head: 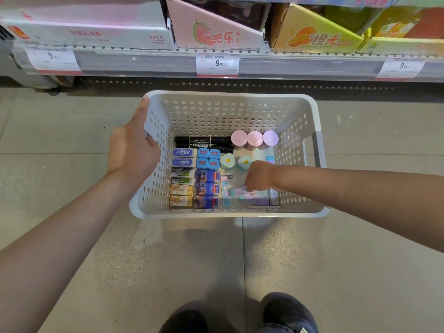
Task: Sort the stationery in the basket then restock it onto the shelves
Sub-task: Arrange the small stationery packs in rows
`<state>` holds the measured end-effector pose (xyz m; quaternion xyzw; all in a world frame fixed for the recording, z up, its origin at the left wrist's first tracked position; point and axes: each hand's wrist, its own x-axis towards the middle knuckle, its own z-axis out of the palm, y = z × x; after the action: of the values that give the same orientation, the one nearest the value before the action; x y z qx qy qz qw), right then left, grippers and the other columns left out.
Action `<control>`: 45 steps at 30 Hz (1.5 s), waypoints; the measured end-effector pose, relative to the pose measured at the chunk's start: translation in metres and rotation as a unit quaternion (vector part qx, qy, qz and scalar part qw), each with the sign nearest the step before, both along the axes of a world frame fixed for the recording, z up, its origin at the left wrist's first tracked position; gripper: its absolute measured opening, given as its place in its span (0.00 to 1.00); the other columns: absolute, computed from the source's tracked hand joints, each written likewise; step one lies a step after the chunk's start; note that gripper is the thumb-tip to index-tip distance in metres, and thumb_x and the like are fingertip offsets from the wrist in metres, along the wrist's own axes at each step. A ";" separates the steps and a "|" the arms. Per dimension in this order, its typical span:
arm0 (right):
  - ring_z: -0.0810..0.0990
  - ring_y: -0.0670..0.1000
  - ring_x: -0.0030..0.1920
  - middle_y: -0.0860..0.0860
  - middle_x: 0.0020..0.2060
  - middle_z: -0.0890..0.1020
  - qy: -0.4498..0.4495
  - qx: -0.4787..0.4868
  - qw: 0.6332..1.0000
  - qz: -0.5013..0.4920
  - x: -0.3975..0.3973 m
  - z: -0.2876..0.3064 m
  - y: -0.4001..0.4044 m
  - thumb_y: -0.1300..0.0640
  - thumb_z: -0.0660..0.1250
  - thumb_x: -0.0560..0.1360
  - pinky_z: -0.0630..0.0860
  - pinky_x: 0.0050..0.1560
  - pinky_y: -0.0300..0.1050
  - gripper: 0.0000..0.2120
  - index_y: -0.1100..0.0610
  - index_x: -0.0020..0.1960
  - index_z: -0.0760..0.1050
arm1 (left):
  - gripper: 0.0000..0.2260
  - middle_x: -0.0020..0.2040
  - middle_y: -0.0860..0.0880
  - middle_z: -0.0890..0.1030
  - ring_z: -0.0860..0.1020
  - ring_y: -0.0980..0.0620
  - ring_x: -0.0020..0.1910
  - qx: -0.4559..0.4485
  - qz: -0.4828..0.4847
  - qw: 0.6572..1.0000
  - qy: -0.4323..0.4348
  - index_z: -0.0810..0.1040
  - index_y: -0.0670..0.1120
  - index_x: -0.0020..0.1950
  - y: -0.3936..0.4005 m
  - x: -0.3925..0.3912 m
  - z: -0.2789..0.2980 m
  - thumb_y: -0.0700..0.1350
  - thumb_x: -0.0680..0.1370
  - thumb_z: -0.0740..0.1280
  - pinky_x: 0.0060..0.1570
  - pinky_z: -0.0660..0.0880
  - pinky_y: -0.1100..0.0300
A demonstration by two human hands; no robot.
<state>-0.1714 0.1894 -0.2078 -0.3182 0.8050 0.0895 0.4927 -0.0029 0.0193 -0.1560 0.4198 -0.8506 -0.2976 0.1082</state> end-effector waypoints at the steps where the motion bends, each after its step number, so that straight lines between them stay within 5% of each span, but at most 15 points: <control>1: 0.71 0.51 0.34 0.54 0.34 0.72 -0.017 0.003 0.998 -0.058 -0.001 -0.004 0.001 0.63 0.63 0.75 0.65 0.27 0.37 0.08 0.63 0.37 0.69 | 0.31 0.35 0.46 0.72 0.70 0.50 0.29 0.001 0.000 1.000 0.001 0.55 0.54 0.77 0.000 0.000 0.000 0.34 0.78 0.57 0.25 0.70 0.57; 4: 0.73 0.48 0.31 0.55 0.34 0.73 -0.105 0.020 0.963 -0.249 0.005 -0.011 0.005 0.66 0.62 0.77 0.73 0.20 0.36 0.04 0.63 0.43 0.70 | 0.31 0.31 0.47 0.68 0.67 0.51 0.28 -0.004 0.005 1.000 0.002 0.56 0.53 0.78 0.000 0.000 0.000 0.33 0.77 0.57 0.27 0.68 0.55; 7: 0.74 0.47 0.27 0.54 0.32 0.73 -0.122 0.025 0.940 -0.317 0.012 -0.023 0.005 0.67 0.62 0.77 0.73 0.21 0.34 0.10 0.61 0.38 0.67 | 0.31 0.29 0.47 0.66 0.66 0.51 0.27 -0.003 0.007 1.000 -0.001 0.56 0.54 0.78 0.000 0.000 0.001 0.33 0.77 0.56 0.28 0.71 0.51; 14: 0.75 0.45 0.29 0.50 0.32 0.77 -0.086 -0.020 0.977 -0.196 0.016 -0.032 0.002 0.63 0.64 0.75 0.73 0.24 0.32 0.11 0.56 0.34 0.70 | 0.31 0.33 0.45 0.70 0.68 0.52 0.29 -0.001 0.008 1.000 -0.002 0.55 0.54 0.78 -0.001 0.000 0.000 0.34 0.77 0.57 0.28 0.68 0.55; 19: 0.80 0.54 0.43 0.57 0.44 0.81 -0.016 -0.034 0.983 -0.180 0.021 -0.036 -0.006 0.59 0.70 0.74 0.79 0.50 0.46 0.09 0.61 0.48 0.71 | 0.31 0.32 0.47 0.69 0.67 0.52 0.29 0.008 0.013 1.000 -0.004 0.55 0.55 0.78 0.001 -0.001 0.002 0.34 0.77 0.57 0.27 0.70 0.55; 22: 0.79 0.50 0.34 0.54 0.36 0.81 -0.076 -0.031 0.980 -0.182 0.019 -0.035 -0.006 0.63 0.68 0.73 0.80 0.41 0.41 0.05 0.61 0.40 0.74 | 0.31 0.32 0.48 0.67 0.67 0.52 0.28 0.008 0.014 1.000 -0.005 0.55 0.55 0.78 0.000 -0.001 0.001 0.35 0.78 0.57 0.27 0.66 0.58; 26: 0.78 0.51 0.35 0.54 0.34 0.79 -0.038 -0.016 0.991 -0.125 0.022 -0.037 -0.005 0.59 0.69 0.73 0.79 0.46 0.44 0.12 0.59 0.34 0.71 | 0.31 0.32 0.48 0.68 0.67 0.52 0.29 0.004 0.014 1.000 -0.010 0.55 0.54 0.78 0.000 -0.002 0.002 0.34 0.78 0.57 0.27 0.67 0.58; 30: 0.75 0.45 0.20 0.51 0.26 0.77 -0.022 -0.033 0.993 -0.114 0.019 -0.026 -0.002 0.57 0.69 0.74 0.75 0.27 0.36 0.14 0.60 0.33 0.72 | 0.31 0.32 0.48 0.68 0.68 0.52 0.30 0.003 0.016 1.000 -0.012 0.55 0.54 0.78 0.002 -0.002 0.004 0.34 0.77 0.57 0.29 0.69 0.56; 33: 0.83 0.52 0.38 0.55 0.36 0.82 0.032 -0.033 0.999 0.022 0.004 -0.008 0.005 0.62 0.66 0.75 0.79 0.39 0.42 0.05 0.64 0.44 0.77 | 0.31 0.31 0.48 0.68 0.67 0.52 0.29 0.001 0.013 1.000 -0.010 0.55 0.53 0.78 0.002 -0.002 0.004 0.34 0.77 0.57 0.29 0.67 0.57; 36: 0.81 0.54 0.53 0.55 0.52 0.82 0.119 -0.005 0.977 0.178 -0.003 0.001 0.014 0.65 0.66 0.74 0.77 0.46 0.43 0.13 0.62 0.59 0.76 | 0.31 0.30 0.47 0.67 0.66 0.52 0.28 -0.003 0.009 1.000 -0.009 0.56 0.53 0.78 0.002 -0.001 0.004 0.34 0.77 0.57 0.28 0.66 0.57; 42: 0.76 0.56 0.60 0.56 0.61 0.75 0.072 -0.006 0.973 0.217 0.010 -0.009 0.018 0.63 0.61 0.77 0.77 0.55 0.49 0.17 0.59 0.66 0.69 | 0.31 0.30 0.48 0.67 0.67 0.52 0.28 -0.009 0.009 1.000 -0.010 0.55 0.53 0.78 0.002 -0.001 0.004 0.34 0.77 0.57 0.29 0.68 0.56; 45: 0.76 0.56 0.60 0.55 0.61 0.75 0.129 -0.016 0.950 0.284 0.021 -0.010 0.016 0.63 0.60 0.78 0.75 0.50 0.48 0.15 0.60 0.65 0.70 | 0.31 0.31 0.48 0.68 0.67 0.52 0.29 -0.012 0.006 1.000 -0.011 0.55 0.53 0.78 0.001 -0.001 0.003 0.34 0.77 0.57 0.30 0.68 0.55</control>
<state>-0.1502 0.2058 -0.2173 -0.5274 0.7391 0.2536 0.3335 -0.0036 0.0205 -0.1532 0.4273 -0.8525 -0.2820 0.1054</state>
